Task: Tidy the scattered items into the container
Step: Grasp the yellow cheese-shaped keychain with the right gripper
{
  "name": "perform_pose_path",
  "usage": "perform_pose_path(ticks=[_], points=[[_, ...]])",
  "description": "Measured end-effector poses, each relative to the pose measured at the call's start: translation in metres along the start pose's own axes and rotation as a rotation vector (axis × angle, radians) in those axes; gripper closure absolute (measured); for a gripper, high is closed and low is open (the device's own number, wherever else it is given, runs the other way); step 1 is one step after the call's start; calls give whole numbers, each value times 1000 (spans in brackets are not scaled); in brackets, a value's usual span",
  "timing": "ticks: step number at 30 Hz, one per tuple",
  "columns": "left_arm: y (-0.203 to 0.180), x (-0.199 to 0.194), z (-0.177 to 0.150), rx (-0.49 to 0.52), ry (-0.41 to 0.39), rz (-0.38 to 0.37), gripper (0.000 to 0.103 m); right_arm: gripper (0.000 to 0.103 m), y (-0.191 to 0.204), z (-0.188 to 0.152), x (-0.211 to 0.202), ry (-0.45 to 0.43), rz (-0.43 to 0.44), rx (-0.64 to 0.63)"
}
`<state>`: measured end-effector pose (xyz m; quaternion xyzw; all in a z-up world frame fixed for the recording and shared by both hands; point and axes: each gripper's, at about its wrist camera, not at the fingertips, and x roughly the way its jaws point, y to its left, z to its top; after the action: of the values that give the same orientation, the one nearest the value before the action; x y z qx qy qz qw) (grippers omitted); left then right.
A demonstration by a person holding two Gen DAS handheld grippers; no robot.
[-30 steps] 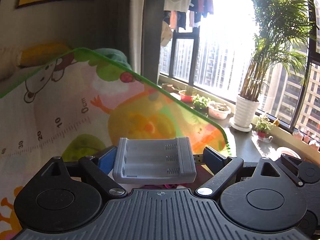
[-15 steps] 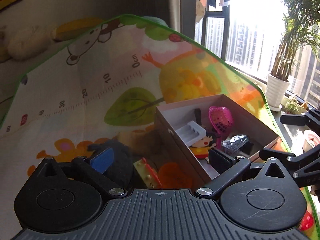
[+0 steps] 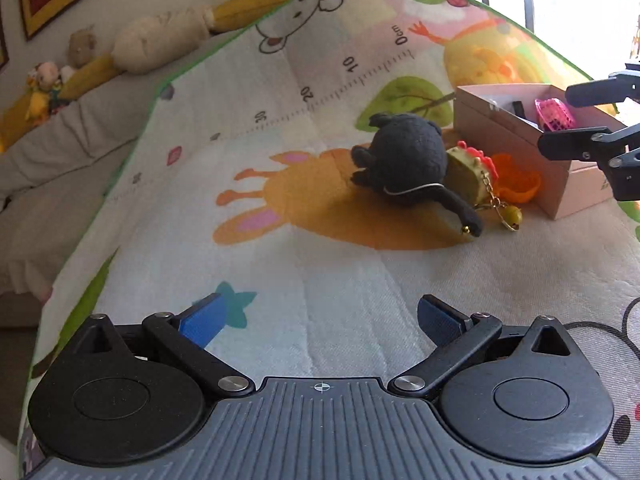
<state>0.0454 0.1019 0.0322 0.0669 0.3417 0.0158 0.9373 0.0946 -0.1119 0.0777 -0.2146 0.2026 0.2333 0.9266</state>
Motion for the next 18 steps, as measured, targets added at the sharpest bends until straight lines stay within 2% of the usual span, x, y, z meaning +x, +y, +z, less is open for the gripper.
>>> perform_pose_path(ticks=[1,2,6,11,14,18], points=[[6,-2,-3,-26,-3,-8,0,51,10,2,7,13,-5,-25],[11,-5,-6,-58,-7,-20,0,53,18,4,16,30,-13,-43],[24,-17,-12,-141,-30,-83,0,59,41,6,51,78,-68,-74],[26,-27,-12,-153,-61,-110,0,66,56,4,81,130,-129,-130],[24,-28,-10,-156,-61,-105,0,78,55,3,88,147,-141,-140],[15,-30,-7,-148,-56,-109,0,81,49,0,69,128,-99,-135]])
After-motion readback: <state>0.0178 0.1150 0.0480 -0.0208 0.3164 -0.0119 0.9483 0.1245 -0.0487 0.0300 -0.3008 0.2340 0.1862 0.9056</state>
